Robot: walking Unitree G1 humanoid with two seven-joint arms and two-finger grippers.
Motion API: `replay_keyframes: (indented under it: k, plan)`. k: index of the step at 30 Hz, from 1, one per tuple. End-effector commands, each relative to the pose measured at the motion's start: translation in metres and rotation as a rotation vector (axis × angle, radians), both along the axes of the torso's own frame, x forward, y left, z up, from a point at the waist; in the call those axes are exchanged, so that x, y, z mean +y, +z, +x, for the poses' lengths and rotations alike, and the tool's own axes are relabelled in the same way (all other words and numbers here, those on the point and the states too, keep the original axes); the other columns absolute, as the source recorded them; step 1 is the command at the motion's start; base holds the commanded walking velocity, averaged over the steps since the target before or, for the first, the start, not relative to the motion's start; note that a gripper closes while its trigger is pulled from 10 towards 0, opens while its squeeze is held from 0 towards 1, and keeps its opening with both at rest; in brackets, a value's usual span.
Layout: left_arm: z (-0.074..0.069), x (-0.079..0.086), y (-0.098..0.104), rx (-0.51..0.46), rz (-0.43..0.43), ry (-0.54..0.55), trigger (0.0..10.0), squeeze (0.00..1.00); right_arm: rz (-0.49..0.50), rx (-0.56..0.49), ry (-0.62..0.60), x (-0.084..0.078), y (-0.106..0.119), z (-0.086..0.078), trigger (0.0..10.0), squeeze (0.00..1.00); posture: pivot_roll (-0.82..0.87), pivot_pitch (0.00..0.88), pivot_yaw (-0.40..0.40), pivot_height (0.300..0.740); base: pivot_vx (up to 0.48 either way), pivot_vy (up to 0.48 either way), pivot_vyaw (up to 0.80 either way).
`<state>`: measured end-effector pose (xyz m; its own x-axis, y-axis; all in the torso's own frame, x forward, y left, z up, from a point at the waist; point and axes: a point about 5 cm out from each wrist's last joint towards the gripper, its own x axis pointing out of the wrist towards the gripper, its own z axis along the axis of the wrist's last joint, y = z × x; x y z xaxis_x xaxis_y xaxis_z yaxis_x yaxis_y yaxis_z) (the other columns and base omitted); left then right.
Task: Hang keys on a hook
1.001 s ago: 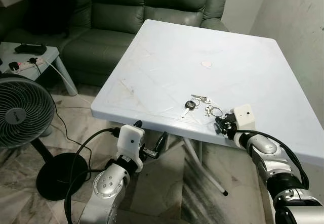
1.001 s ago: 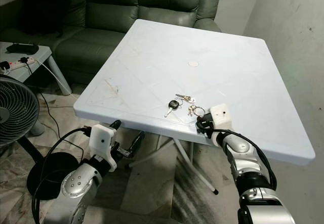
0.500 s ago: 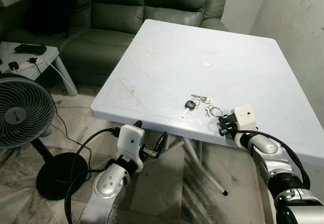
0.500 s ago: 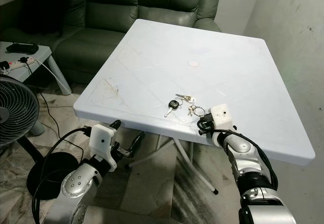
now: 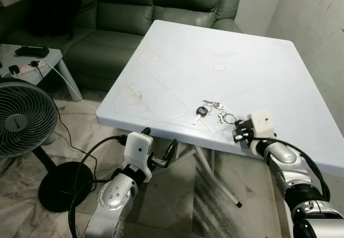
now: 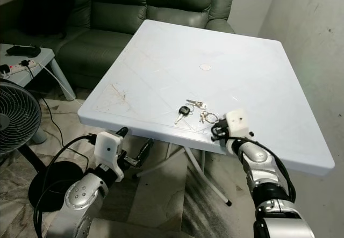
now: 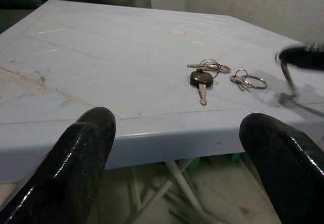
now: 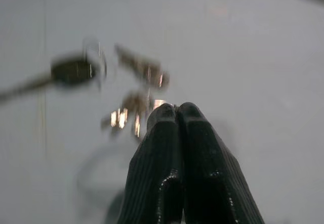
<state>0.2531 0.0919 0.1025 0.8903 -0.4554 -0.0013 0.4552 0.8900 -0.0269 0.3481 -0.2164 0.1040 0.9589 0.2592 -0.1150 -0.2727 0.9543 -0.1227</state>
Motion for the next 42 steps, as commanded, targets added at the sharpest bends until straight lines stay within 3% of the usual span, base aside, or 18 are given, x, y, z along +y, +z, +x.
replay_keyframes:
  k: [1,4,10,16,22,23,24,25,27,35,36,42]
  plan:
    - [0.003,0.000,0.004,-0.017,-0.002,0.011,10.0,0.00,0.099,-0.093,0.022,0.007,0.018,0.005,0.0,0.00,0.00,0.039,-0.061,0.740,0.000,0.000,0.00]
    - [0.006,0.000,0.005,-0.023,-0.003,0.011,10.0,0.00,0.303,-0.149,0.034,0.015,0.035,0.009,0.0,0.00,-0.01,0.028,-0.059,0.740,0.000,0.000,0.00]
    - [0.010,-0.002,0.007,-0.035,-0.003,0.009,10.0,0.00,0.431,-0.192,0.040,0.022,0.047,0.010,0.0,0.00,-0.01,0.010,-0.057,0.740,0.000,0.000,0.00]
    - [0.019,0.002,0.012,-0.053,-0.016,0.036,10.0,0.00,0.420,-0.258,0.036,0.028,0.060,0.004,0.0,0.00,-0.01,0.000,-0.053,0.740,0.000,0.000,0.00]
    - [0.034,0.018,0.020,-0.072,-0.052,0.104,10.0,0.00,0.380,-0.302,-0.011,0.037,0.061,-0.006,0.0,0.00,-0.01,0.000,-0.049,0.740,0.000,0.000,0.00]
    - [0.037,0.020,0.021,-0.075,-0.055,0.113,10.0,0.00,0.352,-0.312,-0.015,0.039,0.060,-0.010,1.8,0.00,-0.01,0.000,-0.045,0.740,0.000,0.000,0.00]
    - [0.040,0.025,0.024,-0.081,-0.065,0.124,10.0,0.00,0.334,-0.317,-0.013,0.044,0.057,-0.015,7.0,0.00,-0.01,0.000,-0.045,0.740,0.000,0.000,0.00]
    - [0.042,0.028,0.025,-0.079,-0.079,0.124,10.0,0.00,0.321,-0.320,-0.008,0.046,0.055,-0.018,10.0,0.00,-0.01,0.000,-0.045,0.740,0.000,0.000,0.00]
    - [0.045,0.034,0.028,-0.088,-0.087,0.128,10.0,0.00,0.282,-0.322,-0.011,0.050,0.050,-0.026,10.0,0.00,-0.01,0.000,-0.033,0.740,0.000,0.000,0.00]
    - [0.055,0.048,0.031,-0.104,-0.083,0.209,10.0,0.00,0.315,-0.300,-0.099,0.052,0.039,-0.041,10.0,0.00,-0.02,0.000,-0.016,0.740,0.000,0.000,0.00]
    - [0.056,0.051,0.032,-0.104,-0.116,0.225,10.0,0.00,0.261,-0.294,-0.118,0.053,0.031,-0.044,10.0,0.00,-0.02,0.000,-0.016,0.740,0.000,0.000,0.00]
    - [0.058,0.059,0.033,-0.095,-0.147,0.258,10.0,0.00,0.256,-0.279,-0.165,0.055,0.022,-0.053,10.0,0.00,-0.03,0.000,-0.005,0.740,0.000,0.000,0.00]
